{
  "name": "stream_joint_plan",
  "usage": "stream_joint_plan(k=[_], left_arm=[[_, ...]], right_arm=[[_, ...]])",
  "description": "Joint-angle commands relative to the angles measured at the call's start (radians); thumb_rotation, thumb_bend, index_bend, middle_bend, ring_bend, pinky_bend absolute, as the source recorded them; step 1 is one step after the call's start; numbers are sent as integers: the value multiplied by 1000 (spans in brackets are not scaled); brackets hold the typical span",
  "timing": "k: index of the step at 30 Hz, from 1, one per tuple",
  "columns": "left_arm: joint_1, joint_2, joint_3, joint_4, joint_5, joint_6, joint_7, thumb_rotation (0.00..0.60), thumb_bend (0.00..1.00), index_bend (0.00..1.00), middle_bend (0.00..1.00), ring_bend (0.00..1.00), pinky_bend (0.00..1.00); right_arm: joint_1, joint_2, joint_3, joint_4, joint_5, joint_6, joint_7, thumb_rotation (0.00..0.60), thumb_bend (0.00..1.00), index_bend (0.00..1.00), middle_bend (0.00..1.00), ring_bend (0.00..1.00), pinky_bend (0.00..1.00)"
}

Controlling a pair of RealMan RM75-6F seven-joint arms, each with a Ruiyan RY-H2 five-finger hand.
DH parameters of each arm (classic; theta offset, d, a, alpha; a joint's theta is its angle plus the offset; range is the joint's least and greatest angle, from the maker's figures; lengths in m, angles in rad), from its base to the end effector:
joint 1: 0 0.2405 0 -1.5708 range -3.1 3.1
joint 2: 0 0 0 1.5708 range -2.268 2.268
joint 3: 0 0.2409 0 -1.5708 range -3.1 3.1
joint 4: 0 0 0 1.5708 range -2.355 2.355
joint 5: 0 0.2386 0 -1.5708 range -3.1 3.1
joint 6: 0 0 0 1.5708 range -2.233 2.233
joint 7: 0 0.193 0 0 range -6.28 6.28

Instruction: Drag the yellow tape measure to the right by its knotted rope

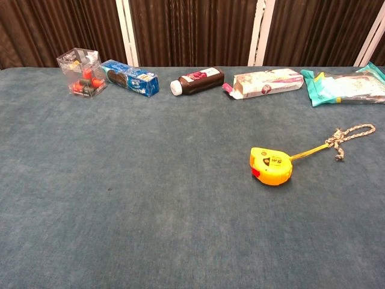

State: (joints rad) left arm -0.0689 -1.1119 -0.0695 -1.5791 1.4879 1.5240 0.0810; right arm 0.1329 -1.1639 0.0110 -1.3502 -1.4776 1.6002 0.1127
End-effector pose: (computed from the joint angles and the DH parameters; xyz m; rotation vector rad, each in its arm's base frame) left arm -0.3168 0.2312 0.1437 -1.3656 -0.7830 -0.8348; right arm -0.3426 -0.2421 0.1598 1.3692 -0.7290 0.9122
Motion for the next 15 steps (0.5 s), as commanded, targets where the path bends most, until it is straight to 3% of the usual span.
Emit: stream_joint_plan(k=[1,15], left_arm=[[0,-3,-3,3,2,7,0,600,394,85,0,0,100],[-5,-31,-10,54,25,40,0,600,394,86,0,0,99]], right_arm=[[-5,-5,7,7,-12,6,3,600,270,126,11,18,0],[-33,63,23,-89,54,-85,-35,600,276,129,11,18,0]])
